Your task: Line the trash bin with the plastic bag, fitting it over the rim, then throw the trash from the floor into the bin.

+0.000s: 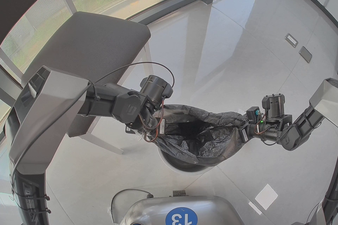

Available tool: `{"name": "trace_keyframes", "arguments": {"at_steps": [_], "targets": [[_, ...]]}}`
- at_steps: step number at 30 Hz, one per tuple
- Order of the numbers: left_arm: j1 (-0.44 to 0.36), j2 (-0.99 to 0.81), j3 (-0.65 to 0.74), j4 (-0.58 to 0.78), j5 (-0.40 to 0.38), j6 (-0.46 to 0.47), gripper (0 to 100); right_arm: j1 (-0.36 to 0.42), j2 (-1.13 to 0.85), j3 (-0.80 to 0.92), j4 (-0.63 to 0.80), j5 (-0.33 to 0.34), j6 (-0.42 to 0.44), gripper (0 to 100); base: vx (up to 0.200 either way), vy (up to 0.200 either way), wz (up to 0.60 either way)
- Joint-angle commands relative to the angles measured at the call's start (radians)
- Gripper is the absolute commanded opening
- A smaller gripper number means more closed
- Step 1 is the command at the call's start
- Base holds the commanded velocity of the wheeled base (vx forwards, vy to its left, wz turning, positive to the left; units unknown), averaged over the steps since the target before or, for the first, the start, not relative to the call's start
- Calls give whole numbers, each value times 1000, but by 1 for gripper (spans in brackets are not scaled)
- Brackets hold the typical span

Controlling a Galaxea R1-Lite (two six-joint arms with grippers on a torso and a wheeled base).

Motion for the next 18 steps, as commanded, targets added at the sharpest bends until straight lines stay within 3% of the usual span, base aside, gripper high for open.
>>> {"name": "trace_keyframes", "arguments": {"at_steps": [1,10,18], "targets": [[-41,15,-55,12,-4,-39,0,25,13,-33,1,0,9,0,0,0,0],[-129,-8,-67,78,-6,-91,0,84,16,-36,1,-4,14,0,0,0,0],[-129,-8,-86,77,2,-118,0,42,36,-99,8,-4,14,0,0,0,0]]}}
